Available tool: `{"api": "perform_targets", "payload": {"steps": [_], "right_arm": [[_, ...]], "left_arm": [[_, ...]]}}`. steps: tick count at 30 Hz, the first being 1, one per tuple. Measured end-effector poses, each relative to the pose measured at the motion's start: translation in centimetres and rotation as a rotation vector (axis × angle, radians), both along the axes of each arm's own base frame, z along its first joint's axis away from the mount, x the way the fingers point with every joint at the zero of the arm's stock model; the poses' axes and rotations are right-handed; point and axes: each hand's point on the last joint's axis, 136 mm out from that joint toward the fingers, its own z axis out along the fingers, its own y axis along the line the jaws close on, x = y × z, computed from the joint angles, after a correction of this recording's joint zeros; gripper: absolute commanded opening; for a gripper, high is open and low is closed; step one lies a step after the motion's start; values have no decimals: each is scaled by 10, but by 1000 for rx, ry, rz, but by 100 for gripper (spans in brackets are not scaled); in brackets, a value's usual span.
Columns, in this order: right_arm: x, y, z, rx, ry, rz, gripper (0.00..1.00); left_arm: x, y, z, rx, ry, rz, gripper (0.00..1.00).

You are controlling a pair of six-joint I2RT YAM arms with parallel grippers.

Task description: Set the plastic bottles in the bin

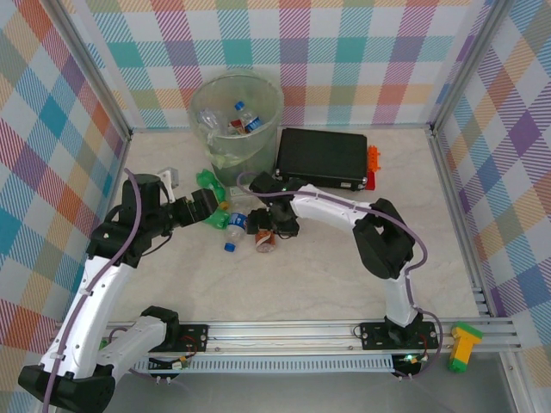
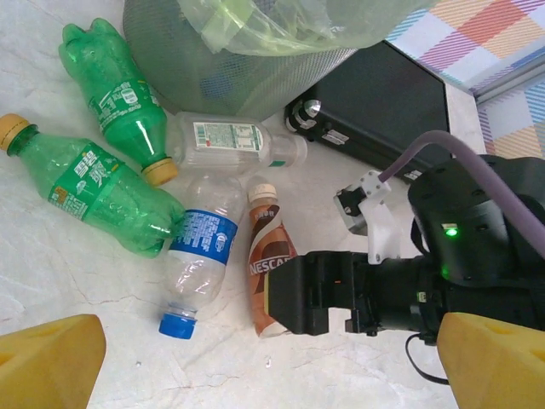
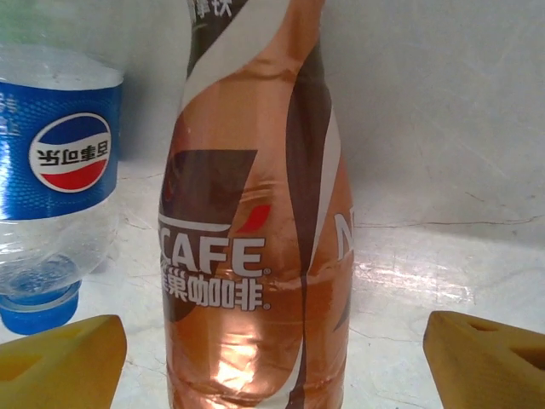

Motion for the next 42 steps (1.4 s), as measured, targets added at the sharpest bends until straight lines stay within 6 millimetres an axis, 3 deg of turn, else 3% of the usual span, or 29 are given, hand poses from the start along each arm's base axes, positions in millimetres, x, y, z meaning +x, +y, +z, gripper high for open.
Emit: {"api": "perform_targets", "payload": {"steps": [8,13,17,23,31,42], "right_arm": [[-3,1,-19,-27,34,15,81],[-6,1,-31,-47,50,35,68],[-7,4,-31,-46,42,48,57],[-6,5,-23,-46,13,57,57],[-5,-13,30,-8,-105,26,57],[17,-32,149,67,-449,45,57]], "left_arm": [[0,-1,1,1,-2,-3,100],[0,-1,1,2,-3,-4,99],[-1,-1,2,2,-2,-3,100],[-1,1,8,6,-11,4,100],[3,10,13,38,-27,52,99],[15,20,27,75,-45,112,100]]}}
